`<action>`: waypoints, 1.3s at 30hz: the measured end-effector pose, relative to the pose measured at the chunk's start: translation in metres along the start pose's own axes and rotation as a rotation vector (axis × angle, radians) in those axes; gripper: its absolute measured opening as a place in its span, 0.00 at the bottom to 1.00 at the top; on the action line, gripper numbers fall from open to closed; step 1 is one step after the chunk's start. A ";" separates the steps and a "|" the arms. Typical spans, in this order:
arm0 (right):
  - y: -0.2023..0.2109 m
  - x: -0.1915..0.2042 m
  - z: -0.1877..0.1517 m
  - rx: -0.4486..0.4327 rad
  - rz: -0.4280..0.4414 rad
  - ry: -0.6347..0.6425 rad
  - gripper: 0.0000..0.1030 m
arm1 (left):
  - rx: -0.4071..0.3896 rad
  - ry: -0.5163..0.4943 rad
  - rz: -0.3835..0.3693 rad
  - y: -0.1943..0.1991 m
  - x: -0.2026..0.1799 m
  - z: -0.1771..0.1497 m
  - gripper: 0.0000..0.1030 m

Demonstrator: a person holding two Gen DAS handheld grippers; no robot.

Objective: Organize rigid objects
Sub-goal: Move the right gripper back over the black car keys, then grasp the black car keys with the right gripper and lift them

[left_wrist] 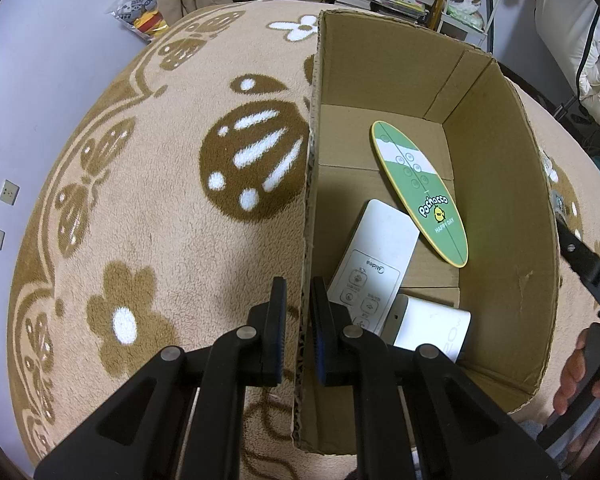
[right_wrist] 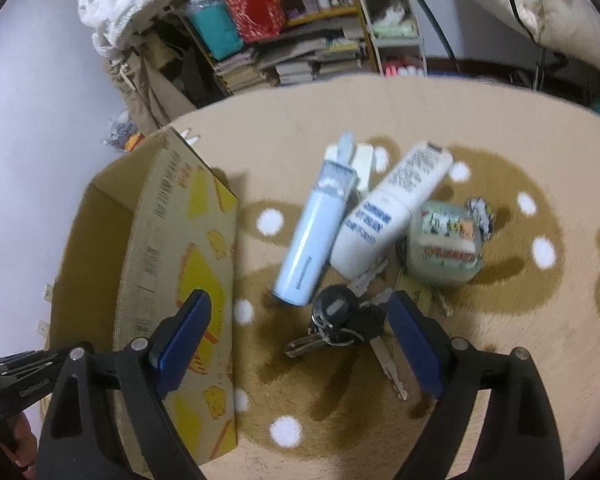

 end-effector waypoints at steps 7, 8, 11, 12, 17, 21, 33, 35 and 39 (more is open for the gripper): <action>-0.031 -0.012 -0.013 0.088 0.018 -0.072 0.92 | 0.000 0.004 -0.004 0.000 0.000 0.000 0.11; -0.033 -0.015 -0.014 0.089 0.011 -0.080 0.90 | 0.001 0.004 -0.004 0.000 0.000 0.000 0.11; -0.036 -0.021 -0.015 0.083 0.030 -0.121 0.85 | 0.001 0.003 -0.003 0.000 0.000 0.000 0.11; -0.037 -0.023 -0.015 0.082 0.035 -0.131 0.84 | 0.001 0.003 -0.003 0.000 0.000 0.000 0.11; -0.040 -0.032 -0.020 0.105 -0.008 -0.137 0.60 | 0.002 0.004 -0.003 0.000 0.000 0.000 0.11; -0.038 -0.034 -0.020 0.112 -0.007 -0.143 0.60 | 0.002 0.004 -0.003 0.000 0.000 0.000 0.12; -0.042 -0.007 -0.030 0.089 -0.294 0.075 0.43 | 0.002 0.006 -0.006 -0.002 0.003 0.000 0.11; -0.038 -0.003 -0.033 0.074 -0.305 0.091 0.35 | 0.004 0.010 -0.009 -0.001 0.003 -0.001 0.11; -0.028 -0.005 -0.034 0.064 -0.244 0.040 0.32 | 0.003 0.011 -0.011 -0.001 0.003 -0.001 0.11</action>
Point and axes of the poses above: each gripper's, at about its wrist camera, not at the fingertips, and y roughly against the way its jaws point, x to its left, z to its top, the point moved 6 cm from there along -y, roughly the way its jaws point, and after that the axes turned 2 degrees about -y, right-handed, at the moved point
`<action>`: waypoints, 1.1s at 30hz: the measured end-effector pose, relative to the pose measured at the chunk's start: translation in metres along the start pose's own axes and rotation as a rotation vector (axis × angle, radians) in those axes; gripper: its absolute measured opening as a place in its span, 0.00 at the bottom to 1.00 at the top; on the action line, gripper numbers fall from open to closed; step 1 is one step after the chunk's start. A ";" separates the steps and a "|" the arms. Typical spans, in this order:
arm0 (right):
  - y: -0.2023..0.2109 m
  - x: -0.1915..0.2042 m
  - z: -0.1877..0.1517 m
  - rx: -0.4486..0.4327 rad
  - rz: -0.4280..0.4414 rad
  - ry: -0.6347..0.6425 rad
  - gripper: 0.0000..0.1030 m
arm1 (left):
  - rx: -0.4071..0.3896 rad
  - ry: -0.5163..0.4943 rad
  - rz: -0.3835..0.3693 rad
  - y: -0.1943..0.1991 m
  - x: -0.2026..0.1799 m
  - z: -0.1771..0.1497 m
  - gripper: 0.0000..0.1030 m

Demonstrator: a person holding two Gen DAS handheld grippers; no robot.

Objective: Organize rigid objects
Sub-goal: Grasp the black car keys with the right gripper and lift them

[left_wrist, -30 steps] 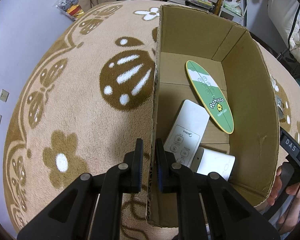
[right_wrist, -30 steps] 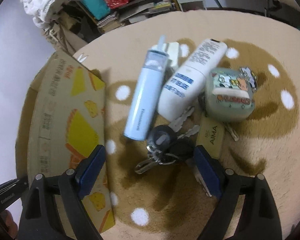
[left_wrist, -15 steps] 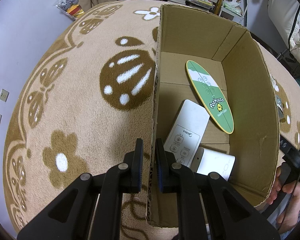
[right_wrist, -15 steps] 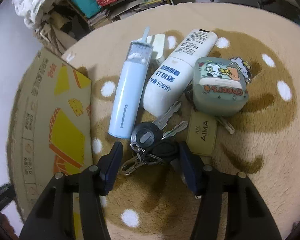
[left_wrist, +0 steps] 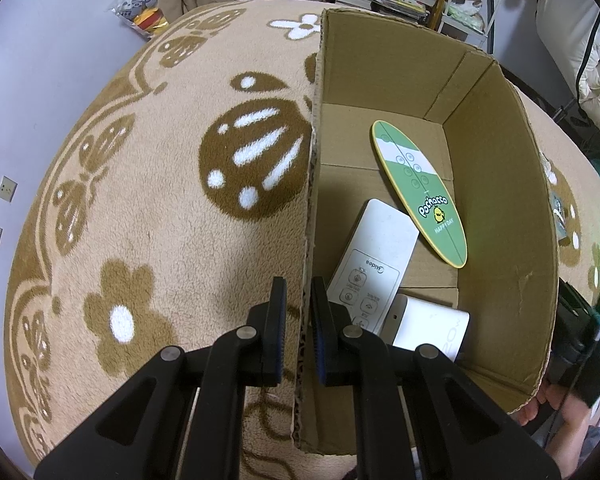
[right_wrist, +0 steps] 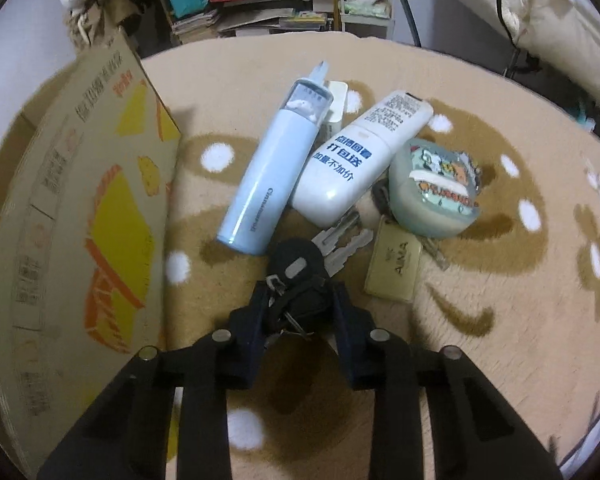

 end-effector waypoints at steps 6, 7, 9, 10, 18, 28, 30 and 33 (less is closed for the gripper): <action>0.007 -0.009 0.003 -0.004 0.099 -0.104 0.31 | 0.000 -0.001 0.001 0.000 0.000 0.000 0.11; 0.008 -0.012 0.003 -0.009 0.111 -0.117 0.31 | 0.000 -0.002 0.002 0.000 0.000 0.000 0.11; 0.011 -0.017 0.005 -0.020 0.142 -0.151 0.31 | 0.000 -0.003 0.004 0.000 0.000 0.000 0.11; 0.011 -0.018 0.006 -0.024 0.159 -0.165 0.31 | 0.000 -0.004 0.004 0.001 0.000 0.000 0.11; 0.009 -0.022 0.008 -0.031 0.232 -0.239 0.31 | 0.001 -0.003 0.004 0.000 -0.001 0.000 0.11; 0.009 -0.031 0.009 -0.023 0.289 -0.273 0.31 | 0.001 -0.003 0.004 0.000 -0.001 0.000 0.11; 0.011 -0.036 0.010 -0.026 0.317 -0.286 0.31 | 0.002 -0.001 0.003 0.000 -0.001 0.000 0.11; 0.015 -0.041 0.012 -0.035 0.350 -0.317 0.31 | 0.002 -0.001 0.002 0.000 -0.002 -0.001 0.11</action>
Point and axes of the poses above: each gripper's, at about its wrist camera, not at the fingertips, and y roughly against the way its jaws point, x to its left, z to its top, the point moved 6 cm from there along -y, roughly the way its jaws point, and after that the axes turned 2 degrees about -y, right-handed, at the moved point
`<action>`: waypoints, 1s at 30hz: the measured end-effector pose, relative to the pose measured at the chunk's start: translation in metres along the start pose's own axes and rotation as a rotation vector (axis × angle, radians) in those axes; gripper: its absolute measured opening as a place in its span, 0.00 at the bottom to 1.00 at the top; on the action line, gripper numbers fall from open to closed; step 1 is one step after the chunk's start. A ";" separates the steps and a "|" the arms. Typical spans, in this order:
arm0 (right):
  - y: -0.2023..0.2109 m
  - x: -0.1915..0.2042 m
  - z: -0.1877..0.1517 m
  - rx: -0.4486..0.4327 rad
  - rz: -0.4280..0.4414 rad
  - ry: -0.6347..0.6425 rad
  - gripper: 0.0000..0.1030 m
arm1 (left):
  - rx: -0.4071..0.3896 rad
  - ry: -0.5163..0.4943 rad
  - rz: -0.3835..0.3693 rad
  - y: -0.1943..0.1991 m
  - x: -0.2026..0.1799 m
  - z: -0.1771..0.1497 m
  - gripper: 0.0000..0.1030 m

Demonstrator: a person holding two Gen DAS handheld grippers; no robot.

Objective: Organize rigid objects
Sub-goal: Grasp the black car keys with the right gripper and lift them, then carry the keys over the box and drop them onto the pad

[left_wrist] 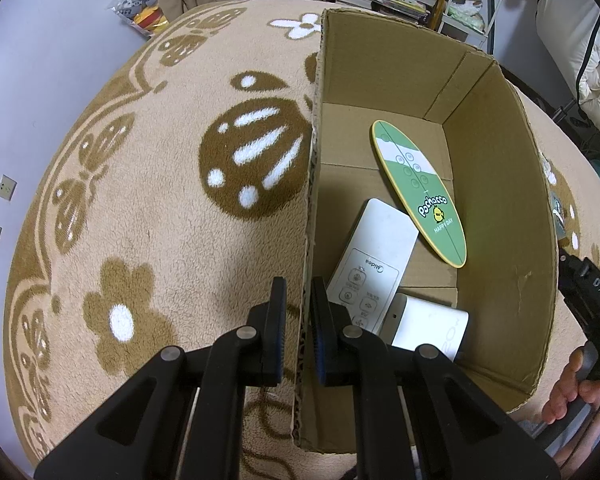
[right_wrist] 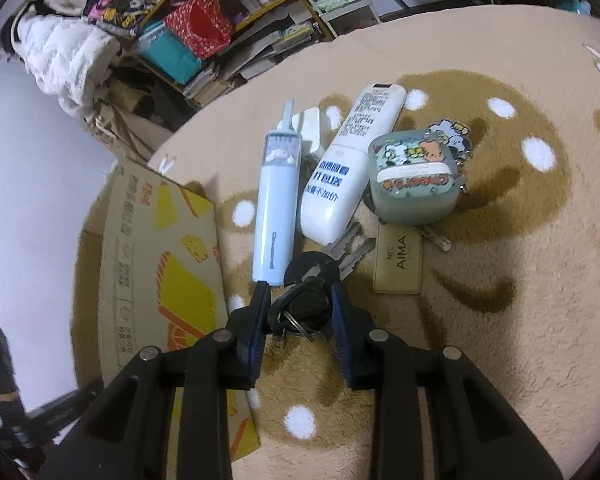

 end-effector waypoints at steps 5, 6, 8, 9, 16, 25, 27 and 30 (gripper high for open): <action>0.009 -0.009 0.005 -0.024 0.022 -0.055 0.30 | 0.000 0.001 -0.001 0.000 0.000 0.000 0.11; 0.010 -0.010 0.006 -0.028 0.021 -0.061 0.29 | 0.000 0.001 -0.001 0.000 0.000 0.000 0.11; 0.012 -0.010 0.007 -0.036 0.016 -0.070 0.21 | 0.000 0.000 0.000 0.000 0.000 0.000 0.11; 0.014 -0.010 0.008 -0.037 0.021 -0.073 0.20 | 0.000 0.000 0.000 0.000 0.000 0.000 0.11; 0.015 0.001 0.009 -0.038 0.035 -0.039 0.19 | 0.000 0.000 -0.001 0.000 0.000 0.000 0.11; 0.033 0.027 0.019 -0.089 0.064 0.021 0.19 | 0.001 0.001 -0.001 -0.001 0.000 0.000 0.11; 0.038 0.035 0.021 -0.093 0.098 0.031 0.19 | 0.001 0.001 -0.001 0.000 0.000 0.000 0.11; 0.047 0.051 0.022 -0.110 0.131 0.063 0.19 | 0.001 0.000 -0.001 -0.001 0.000 0.000 0.11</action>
Point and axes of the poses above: each gripper's, at about its wrist camera, not at the fingertips, and y roughly against the way its jaws point, x to its left, z to its top, the point moved 6 cm from there along -y, roughly the way its jaws point, and after that the axes turned 2 degrees about -y, right-handed, at the moved point
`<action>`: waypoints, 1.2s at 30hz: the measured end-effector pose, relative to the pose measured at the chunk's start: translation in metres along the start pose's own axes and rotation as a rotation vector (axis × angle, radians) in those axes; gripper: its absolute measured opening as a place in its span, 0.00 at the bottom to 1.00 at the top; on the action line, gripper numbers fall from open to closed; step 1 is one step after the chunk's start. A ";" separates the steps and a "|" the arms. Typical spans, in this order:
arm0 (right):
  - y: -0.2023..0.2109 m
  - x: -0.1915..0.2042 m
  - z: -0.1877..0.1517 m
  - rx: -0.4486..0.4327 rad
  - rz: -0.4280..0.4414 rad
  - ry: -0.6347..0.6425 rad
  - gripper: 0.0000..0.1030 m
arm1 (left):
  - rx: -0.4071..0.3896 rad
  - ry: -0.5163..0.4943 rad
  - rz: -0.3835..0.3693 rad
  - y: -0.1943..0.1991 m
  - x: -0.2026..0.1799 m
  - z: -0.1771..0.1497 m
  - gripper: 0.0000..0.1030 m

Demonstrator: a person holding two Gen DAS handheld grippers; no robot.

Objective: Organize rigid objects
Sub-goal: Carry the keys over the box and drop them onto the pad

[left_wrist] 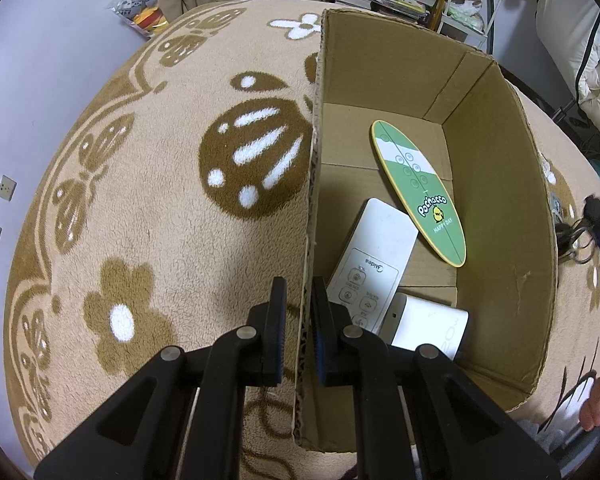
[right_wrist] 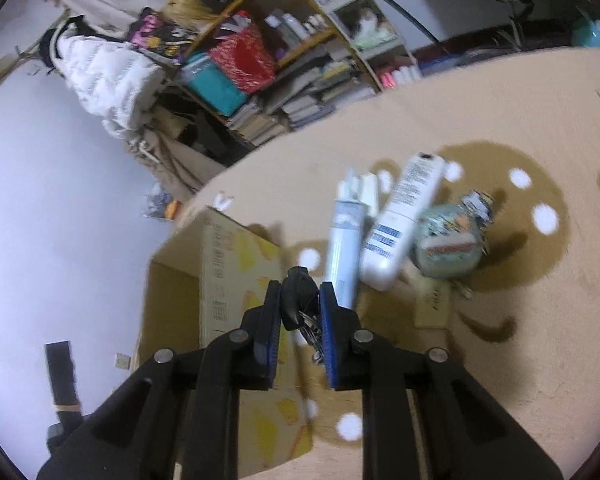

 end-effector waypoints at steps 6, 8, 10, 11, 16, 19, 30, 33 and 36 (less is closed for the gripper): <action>0.014 0.043 0.007 -0.042 0.023 0.119 0.19 | 0.000 0.000 0.000 0.000 -0.001 0.000 0.11; 0.013 0.054 0.008 -0.043 0.016 0.154 0.19 | 0.000 0.000 0.000 0.000 0.000 0.000 0.11; 0.012 0.060 0.009 -0.043 0.013 0.176 0.19 | -0.001 -0.005 0.005 0.000 -0.001 0.000 0.11; 0.013 0.063 0.008 -0.042 0.016 0.180 0.19 | -0.002 -0.008 0.008 0.000 -0.001 0.000 0.11; 0.021 0.088 0.008 -0.051 0.047 0.228 0.19 | -0.003 -0.014 0.013 0.001 -0.003 0.001 0.11; 0.028 0.109 0.007 -0.057 0.074 0.264 0.19 | -0.004 -0.020 0.014 0.001 -0.004 0.002 0.09; 0.015 0.148 -0.018 -0.010 0.138 0.355 0.19 | -0.006 -0.022 0.011 0.002 -0.005 0.000 0.08; -0.002 0.144 -0.030 0.044 0.121 0.358 0.19 | -0.006 -0.019 0.009 0.002 -0.005 0.000 0.09; -0.020 0.138 -0.042 0.095 0.088 0.376 0.19 | -0.005 -0.017 0.008 0.002 -0.004 0.000 0.09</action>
Point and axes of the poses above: each gripper's, at about its wrist camera, not at the fingertips, and y roughly against the way its jaws point, x to its left, z to its top, the point moved 6 cm from there along -y, roughly the way its jaws point, and after that the axes turned 2 degrees about -y, right-handed, at the moved point
